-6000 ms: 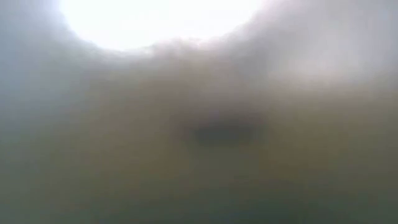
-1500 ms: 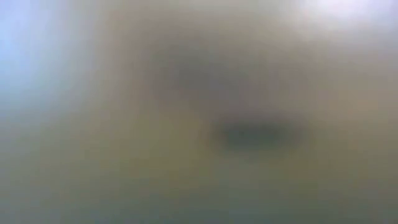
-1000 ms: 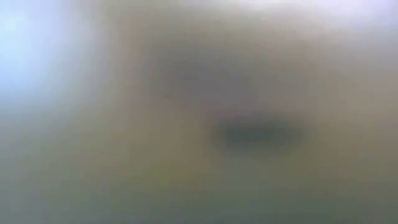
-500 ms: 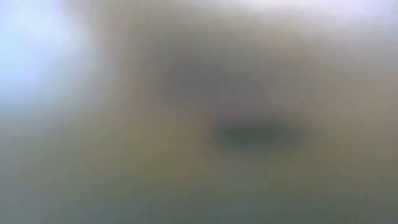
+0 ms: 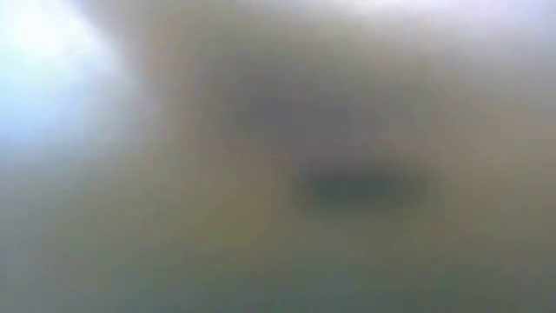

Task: Sort Maruchan noodles
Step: Put the orange noodle pack into the orange bin

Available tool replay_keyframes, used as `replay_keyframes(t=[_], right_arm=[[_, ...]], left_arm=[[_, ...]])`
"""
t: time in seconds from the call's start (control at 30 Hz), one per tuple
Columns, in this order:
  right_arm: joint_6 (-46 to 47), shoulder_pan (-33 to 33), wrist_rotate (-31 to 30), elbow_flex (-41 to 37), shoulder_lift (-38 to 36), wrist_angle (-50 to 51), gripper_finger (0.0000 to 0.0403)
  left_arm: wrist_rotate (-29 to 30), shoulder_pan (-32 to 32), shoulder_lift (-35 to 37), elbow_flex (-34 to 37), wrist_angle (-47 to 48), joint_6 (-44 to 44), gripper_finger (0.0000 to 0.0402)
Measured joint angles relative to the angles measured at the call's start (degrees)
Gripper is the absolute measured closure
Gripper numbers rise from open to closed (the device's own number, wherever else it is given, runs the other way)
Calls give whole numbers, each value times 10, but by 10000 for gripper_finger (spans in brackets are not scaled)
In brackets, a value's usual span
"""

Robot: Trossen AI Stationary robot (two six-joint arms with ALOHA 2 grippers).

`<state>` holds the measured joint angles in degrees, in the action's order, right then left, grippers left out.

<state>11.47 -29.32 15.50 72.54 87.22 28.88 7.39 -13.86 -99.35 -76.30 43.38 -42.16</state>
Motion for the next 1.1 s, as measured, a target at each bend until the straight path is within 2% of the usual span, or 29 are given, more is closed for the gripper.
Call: replay_keyframes(t=[0.1, 0.17, 0.37, 0.5, 0.67, 0.87, 1.1], right_arm=[[7, 3, 11, -9, 1, -13, 197], [23, 8, 29, -18, 7, -33, 197], [67, 31, 55, -45, 25, -101, 197], [119, 43, 97, -74, 36, -178, 197], [182, 51, 107, -114, 47, -250, 197], [230, 52, 107, -151, 54, -288, 197], [327, 52, 134, -201, 73, -432, 197]], left_arm=[[55, -5, 4, -5, 87, -14, 260], [71, -12, 12, 13, 114, -36, 260], [90, -33, 25, 111, 107, -145, 260], [69, -37, 28, 167, 52, -201, 260], [29, -33, 27, 209, -88, -226, 260], [25, -34, 15, 212, -115, -234, 260], [27, -33, -14, 198, -136, -244, 260]])
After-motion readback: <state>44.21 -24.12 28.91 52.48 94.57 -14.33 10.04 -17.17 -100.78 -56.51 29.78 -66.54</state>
